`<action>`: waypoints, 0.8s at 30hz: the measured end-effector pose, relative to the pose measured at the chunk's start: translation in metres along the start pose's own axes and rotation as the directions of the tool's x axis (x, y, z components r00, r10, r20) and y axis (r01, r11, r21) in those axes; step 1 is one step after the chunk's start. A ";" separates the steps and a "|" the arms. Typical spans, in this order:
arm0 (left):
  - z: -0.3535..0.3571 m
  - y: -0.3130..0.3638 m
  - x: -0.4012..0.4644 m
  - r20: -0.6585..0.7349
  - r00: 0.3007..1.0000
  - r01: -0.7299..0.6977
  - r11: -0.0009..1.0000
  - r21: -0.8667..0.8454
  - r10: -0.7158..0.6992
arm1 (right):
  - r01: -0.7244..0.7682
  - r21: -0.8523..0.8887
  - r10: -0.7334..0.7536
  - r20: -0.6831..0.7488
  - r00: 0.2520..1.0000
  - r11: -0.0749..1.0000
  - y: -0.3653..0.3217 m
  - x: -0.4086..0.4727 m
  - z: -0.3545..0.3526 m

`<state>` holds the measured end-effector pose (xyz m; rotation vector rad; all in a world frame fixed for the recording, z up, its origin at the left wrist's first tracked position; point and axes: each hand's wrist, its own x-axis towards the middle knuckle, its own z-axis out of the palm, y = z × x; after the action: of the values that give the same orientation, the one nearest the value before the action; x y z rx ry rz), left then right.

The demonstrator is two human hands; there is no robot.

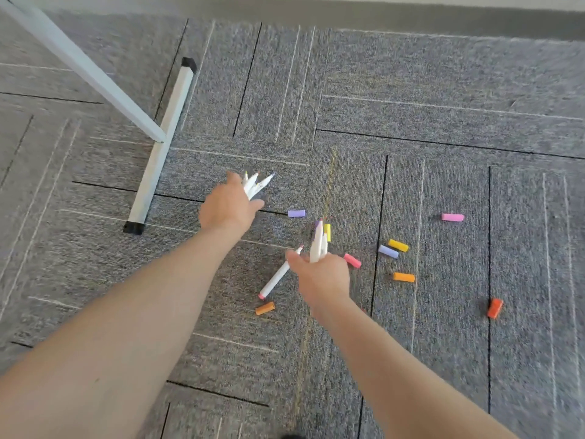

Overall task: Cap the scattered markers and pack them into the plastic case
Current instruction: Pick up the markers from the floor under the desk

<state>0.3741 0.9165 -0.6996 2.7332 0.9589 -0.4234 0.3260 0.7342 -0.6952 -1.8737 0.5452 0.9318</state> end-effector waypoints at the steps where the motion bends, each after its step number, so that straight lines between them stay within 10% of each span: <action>1: 0.001 -0.004 0.000 0.032 0.999 -0.003 0.999 0.046 0.001 | -0.013 -0.023 0.013 -0.011 1.000 1.000 -0.001 0.000 0.009; 8: 0.011 -0.019 -0.018 0.027 0.999 -0.044 0.994 0.096 0.042 | -0.059 -0.265 0.029 -0.114 0.993 0.963 -0.007 0.011 0.037; 15: 0.027 -0.035 -0.057 -0.012 0.993 0.107 0.960 -0.257 -0.114 | 0.029 -0.298 -0.072 -0.132 0.989 0.954 -0.003 0.008 -0.002; 19: 0.004 -0.004 -0.087 -0.008 0.980 0.167 0.839 -0.518 -0.200 | 0.106 -0.260 -0.144 -0.131 0.981 0.960 -0.015 -0.013 -0.046; 24: -0.063 0.081 -0.154 0.093 0.996 0.067 0.590 -0.804 0.014 | 0.146 -0.094 -0.166 -0.248 0.955 0.985 -0.056 -0.086 -0.158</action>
<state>0.3235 0.7847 -0.5800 1.8334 0.8700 -0.0569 0.3713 0.6176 -0.5544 -2.0875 0.5112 0.6184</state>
